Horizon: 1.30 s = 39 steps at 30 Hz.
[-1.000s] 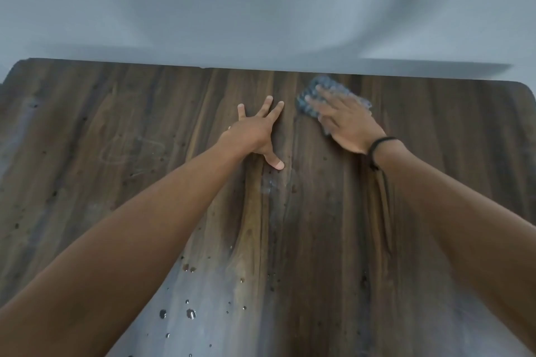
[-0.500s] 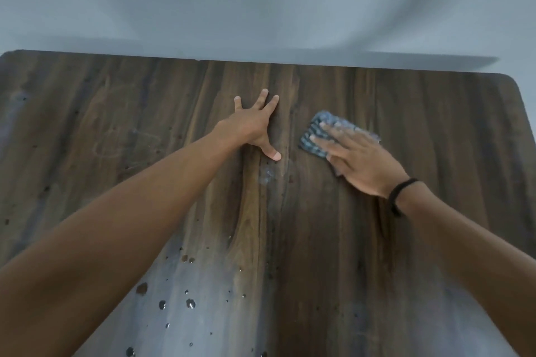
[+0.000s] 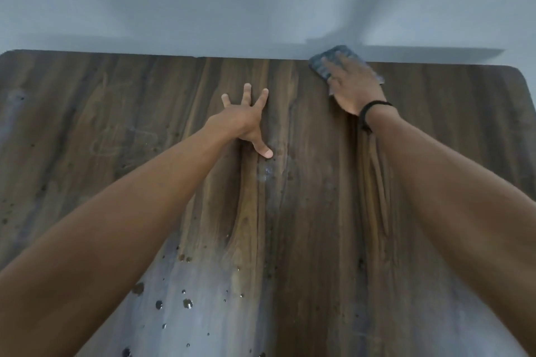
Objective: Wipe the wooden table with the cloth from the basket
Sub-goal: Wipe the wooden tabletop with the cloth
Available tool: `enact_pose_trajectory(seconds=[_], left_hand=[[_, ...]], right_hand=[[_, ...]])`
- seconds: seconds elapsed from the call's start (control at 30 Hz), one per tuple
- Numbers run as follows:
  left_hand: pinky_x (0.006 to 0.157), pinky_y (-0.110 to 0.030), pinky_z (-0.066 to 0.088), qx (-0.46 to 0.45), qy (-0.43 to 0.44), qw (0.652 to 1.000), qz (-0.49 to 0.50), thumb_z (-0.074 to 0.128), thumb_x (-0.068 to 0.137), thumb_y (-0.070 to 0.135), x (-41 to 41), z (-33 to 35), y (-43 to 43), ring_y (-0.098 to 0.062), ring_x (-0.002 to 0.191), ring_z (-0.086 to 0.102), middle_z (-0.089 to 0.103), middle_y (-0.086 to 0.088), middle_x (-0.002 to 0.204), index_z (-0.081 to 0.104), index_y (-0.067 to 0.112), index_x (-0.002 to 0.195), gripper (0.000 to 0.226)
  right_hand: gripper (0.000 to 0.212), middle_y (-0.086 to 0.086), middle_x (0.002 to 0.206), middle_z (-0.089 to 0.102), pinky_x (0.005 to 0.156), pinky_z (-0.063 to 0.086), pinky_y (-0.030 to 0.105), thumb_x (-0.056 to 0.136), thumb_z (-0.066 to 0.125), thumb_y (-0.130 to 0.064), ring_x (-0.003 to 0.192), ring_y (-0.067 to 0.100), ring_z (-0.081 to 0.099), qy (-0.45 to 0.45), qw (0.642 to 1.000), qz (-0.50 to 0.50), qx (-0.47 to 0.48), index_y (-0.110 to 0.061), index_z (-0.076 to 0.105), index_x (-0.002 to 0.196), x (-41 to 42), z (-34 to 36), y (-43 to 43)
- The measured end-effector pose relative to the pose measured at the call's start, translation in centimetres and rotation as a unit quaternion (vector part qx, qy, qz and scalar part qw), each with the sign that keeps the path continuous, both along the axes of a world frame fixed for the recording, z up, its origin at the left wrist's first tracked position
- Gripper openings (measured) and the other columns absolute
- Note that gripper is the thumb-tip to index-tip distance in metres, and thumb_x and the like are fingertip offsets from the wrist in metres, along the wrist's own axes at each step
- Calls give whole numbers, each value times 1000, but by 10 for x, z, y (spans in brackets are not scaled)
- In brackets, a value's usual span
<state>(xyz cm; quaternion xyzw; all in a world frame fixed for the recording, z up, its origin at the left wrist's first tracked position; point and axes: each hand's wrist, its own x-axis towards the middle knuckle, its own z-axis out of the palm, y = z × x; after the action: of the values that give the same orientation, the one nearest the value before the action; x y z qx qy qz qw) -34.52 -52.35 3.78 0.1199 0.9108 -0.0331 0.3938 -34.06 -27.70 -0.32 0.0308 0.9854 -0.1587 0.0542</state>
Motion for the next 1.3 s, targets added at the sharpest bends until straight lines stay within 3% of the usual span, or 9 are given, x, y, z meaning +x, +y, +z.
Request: enact_pose_trajectory(seconds=[0.3, 0.43, 0.57, 0.7, 0.83, 0.97, 1.07, 1.23, 1.3], left_hand=[[113, -70, 13, -5, -9, 1000, 6, 90, 56, 52, -2, -2, 4, -50, 141, -27, -44, 3, 153, -34, 39, 146, 153], [114, -70, 14, -13, -12, 1000, 1, 89, 55, 53, -4, -4, 6, -50, 141, -28, -44, 3, 153, -35, 38, 145, 155], [113, -71, 13, -7, -6, 1000, 0, 90, 53, 53, -3, -3, 4, -51, 141, -26, -43, 3, 154, -34, 39, 146, 155], [113, -72, 14, -8, -4, 1000, -4, 90, 52, 54, -3, -3, 4, -51, 141, -26, -43, 2, 154, -34, 39, 146, 156], [113, -71, 14, -8, -4, 1000, -6, 89, 54, 54, -4, -2, 5, -51, 142, -25, -43, 2, 154, -34, 38, 146, 155], [113, -71, 15, 2, 10, 1000, -5, 90, 53, 54, -1, -1, 2, -52, 142, -24, -41, 2, 156, -31, 38, 148, 154], [114, -70, 14, 18, 13, 1000, 4, 90, 54, 53, 2, 3, 1, -50, 143, -23, -38, 2, 157, -27, 38, 151, 152], [116, -65, 13, 37, 10, 999, -28, 86, 63, 52, 32, 14, 3, -47, 146, -19, -30, 0, 161, -16, 31, 156, 140], [115, -65, 13, 43, -13, 998, -51, 85, 64, 54, 50, 14, 5, -46, 146, -20, -32, 1, 160, -18, 31, 156, 140]], right_hand=[[57, 1, 168, 2, 125, 2, 40, 107, 25, -30, 155, 22, 3, 3, 991, -129, -19, -30, 8, 161, 44, 0, 2], [62, 7, 164, 23, 123, 9, 40, 106, 33, -28, 152, 24, 17, 20, 999, 23, -40, -24, 5, 161, 78, 1, -12], [61, 8, 166, 19, 122, 11, 40, 103, 34, -24, 152, 25, 19, 13, 991, -132, -31, -17, 13, 160, 80, 4, 12], [58, -7, 165, 12, 125, 7, 42, 102, 27, -33, 153, 15, 11, 25, 999, 43, -14, -28, 20, 159, 128, -16, 1], [60, 4, 167, 12, 123, 9, 45, 100, 26, -32, 154, 25, 13, 24, 989, -145, 2, -20, 21, 159, 139, -10, 1], [54, -7, 166, 12, 121, 1, 35, 106, 28, -34, 153, 16, 11, 31, 998, 58, -2, -28, 22, 158, 183, -12, -37], [52, -4, 167, 8, 122, 1, 39, 108, 24, -36, 154, 19, 7, 5, 992, -122, -12, -27, 18, 159, 159, -7, -17], [52, -7, 165, 19, 123, 9, 40, 106, 23, -41, 153, 18, 16, 41, 999, 32, 8, -30, 27, 157, 207, -15, -50], [51, -4, 166, 17, 123, 11, 43, 107, 24, -37, 153, 21, 16, 33, 995, -90, -8, -28, 26, 157, 190, -12, -29]])
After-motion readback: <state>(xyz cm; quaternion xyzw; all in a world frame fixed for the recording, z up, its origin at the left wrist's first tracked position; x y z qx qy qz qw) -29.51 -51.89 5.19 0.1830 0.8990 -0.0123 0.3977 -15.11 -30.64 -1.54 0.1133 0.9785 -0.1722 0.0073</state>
